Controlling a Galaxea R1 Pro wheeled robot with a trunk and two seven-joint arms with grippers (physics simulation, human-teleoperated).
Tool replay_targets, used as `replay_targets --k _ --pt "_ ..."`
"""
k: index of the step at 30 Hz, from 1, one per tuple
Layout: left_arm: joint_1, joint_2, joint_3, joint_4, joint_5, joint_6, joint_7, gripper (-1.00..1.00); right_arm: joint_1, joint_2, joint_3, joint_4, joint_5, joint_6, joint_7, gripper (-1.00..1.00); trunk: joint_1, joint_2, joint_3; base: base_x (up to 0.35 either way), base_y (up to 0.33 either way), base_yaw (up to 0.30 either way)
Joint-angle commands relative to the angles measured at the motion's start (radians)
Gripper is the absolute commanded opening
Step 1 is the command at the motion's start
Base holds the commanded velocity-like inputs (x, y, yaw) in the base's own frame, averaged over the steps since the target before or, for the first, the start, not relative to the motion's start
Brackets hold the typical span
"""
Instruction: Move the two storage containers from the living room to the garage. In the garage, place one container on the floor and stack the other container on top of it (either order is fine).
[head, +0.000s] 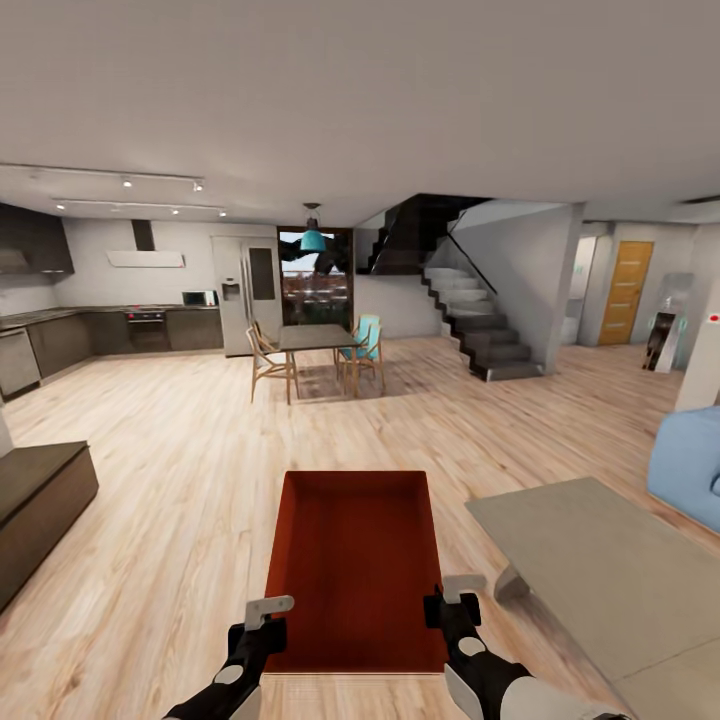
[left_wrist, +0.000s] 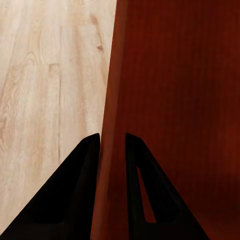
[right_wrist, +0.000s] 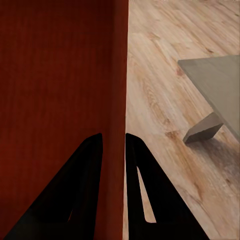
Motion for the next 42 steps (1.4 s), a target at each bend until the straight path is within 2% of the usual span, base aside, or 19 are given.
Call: replay_targets --k 1,42 --pt "-0.001 0.002 0.021 -0.003 -0.010 0.001 0.009 -1.00 -0.001 -0.005 -0.043 -0.001 0.005 0.002 0.030 -1.00 0.001 -0.001 -0.001 0.319 0.000 0.001" --pt "-0.001 0.002 0.019 -0.005 -0.010 0.001 0.009 -1.00 -0.001 -0.003 -0.043 -0.001 0.007 0.004 0.029 -1.00 0.001 -0.001 -0.001 0.322 0.000 0.000"
